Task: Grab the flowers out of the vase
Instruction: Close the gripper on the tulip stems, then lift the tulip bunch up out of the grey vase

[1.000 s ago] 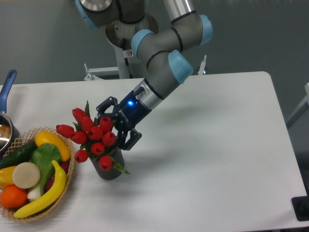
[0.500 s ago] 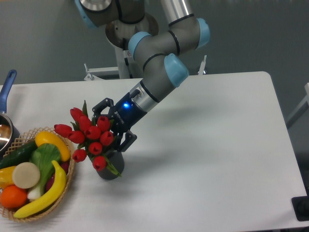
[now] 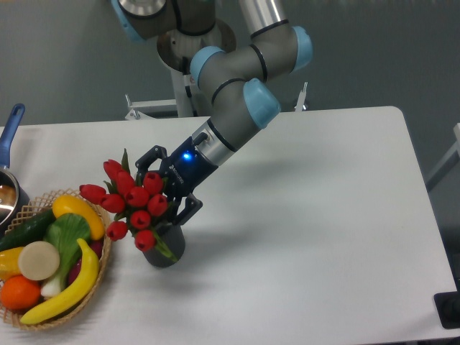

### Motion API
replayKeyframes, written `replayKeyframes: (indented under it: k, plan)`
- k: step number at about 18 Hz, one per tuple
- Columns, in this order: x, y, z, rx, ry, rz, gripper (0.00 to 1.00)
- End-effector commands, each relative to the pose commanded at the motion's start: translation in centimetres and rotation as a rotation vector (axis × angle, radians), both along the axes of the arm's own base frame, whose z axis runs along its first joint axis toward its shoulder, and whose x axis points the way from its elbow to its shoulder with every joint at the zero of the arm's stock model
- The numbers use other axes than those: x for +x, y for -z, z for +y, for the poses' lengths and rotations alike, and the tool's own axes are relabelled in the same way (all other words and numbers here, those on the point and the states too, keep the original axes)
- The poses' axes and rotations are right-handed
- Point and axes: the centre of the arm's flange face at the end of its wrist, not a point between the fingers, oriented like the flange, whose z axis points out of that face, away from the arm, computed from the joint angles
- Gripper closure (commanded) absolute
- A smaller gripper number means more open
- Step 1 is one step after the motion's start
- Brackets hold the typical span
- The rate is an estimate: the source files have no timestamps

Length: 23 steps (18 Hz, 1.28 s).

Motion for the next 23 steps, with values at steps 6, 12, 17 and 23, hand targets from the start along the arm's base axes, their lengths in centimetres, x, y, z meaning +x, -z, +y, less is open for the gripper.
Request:
replayKeyframes:
  k: [6,12,17,23]
  plan:
    - [0.0,-0.2,0.0,0.008,-0.001,-0.002,0.57]
    - [-0.4,-1.2,0.2,0.018,-0.015,-0.017,0.59]
    - [-1.1,-3.9,0.4,0.04,-0.062,-0.075,0.59]
    - [-0.1,-8.7,-0.4,0.043,-0.117,-0.095,0.58]
